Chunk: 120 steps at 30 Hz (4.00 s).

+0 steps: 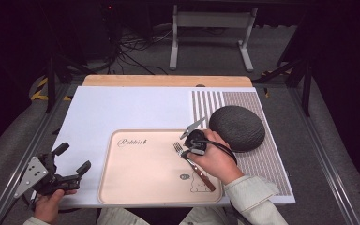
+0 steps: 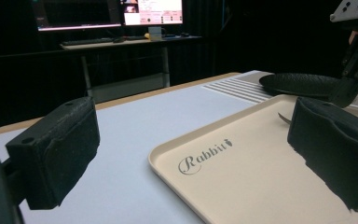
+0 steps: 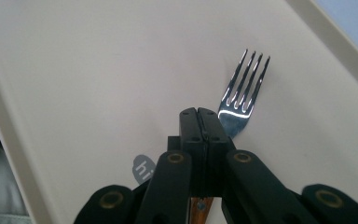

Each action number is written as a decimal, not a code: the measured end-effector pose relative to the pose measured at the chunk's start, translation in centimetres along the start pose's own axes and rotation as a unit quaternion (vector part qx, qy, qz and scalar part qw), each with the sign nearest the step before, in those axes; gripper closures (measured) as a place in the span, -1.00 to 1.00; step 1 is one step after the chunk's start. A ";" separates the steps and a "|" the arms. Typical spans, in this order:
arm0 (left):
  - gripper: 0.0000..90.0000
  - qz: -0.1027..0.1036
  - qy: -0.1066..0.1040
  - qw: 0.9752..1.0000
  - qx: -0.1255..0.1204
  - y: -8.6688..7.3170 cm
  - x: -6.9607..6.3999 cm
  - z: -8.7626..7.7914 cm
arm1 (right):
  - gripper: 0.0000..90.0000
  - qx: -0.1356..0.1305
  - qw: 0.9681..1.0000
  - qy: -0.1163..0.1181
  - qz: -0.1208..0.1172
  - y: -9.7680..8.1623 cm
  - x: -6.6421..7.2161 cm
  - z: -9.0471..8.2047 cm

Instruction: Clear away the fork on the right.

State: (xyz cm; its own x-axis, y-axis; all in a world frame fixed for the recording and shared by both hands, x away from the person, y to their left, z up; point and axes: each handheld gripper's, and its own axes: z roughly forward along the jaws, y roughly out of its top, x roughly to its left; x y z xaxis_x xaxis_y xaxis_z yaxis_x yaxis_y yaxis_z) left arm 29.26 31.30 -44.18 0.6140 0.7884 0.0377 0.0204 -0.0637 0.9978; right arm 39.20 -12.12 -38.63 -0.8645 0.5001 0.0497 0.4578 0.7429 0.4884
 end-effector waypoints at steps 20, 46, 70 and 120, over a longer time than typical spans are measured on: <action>-0.94 0.000 -0.001 1.000 0.001 0.0 0.0 0.1 | 1.00 0.013 0.993 0.030 -0.109 0.9 -1.0 3.2; -0.94 0.000 0.000 1.000 0.000 0.0 0.1 0.1 | 1.00 0.038 0.993 0.009 -0.114 1.3 -2.1 5.3; -0.94 0.000 -0.001 1.000 0.002 -0.1 0.0 0.1 | 1.00 0.042 0.997 -0.037 -0.046 -0.4 -5.0 3.9; -0.94 -0.002 0.000 1.000 0.003 -0.1 -0.1 0.2 | 0.70 -0.046 0.996 -0.081 0.011 -1.9 -6.2 -1.2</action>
State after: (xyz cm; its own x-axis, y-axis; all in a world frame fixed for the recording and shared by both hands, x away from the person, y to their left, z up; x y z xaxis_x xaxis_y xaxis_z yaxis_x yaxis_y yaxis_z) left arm 29.33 31.11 -44.30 0.6144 0.7883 0.0327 0.0288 -0.0638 0.9975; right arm 43.45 -17.21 -38.80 -0.8065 0.5862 -0.0766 0.4483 0.6909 0.5671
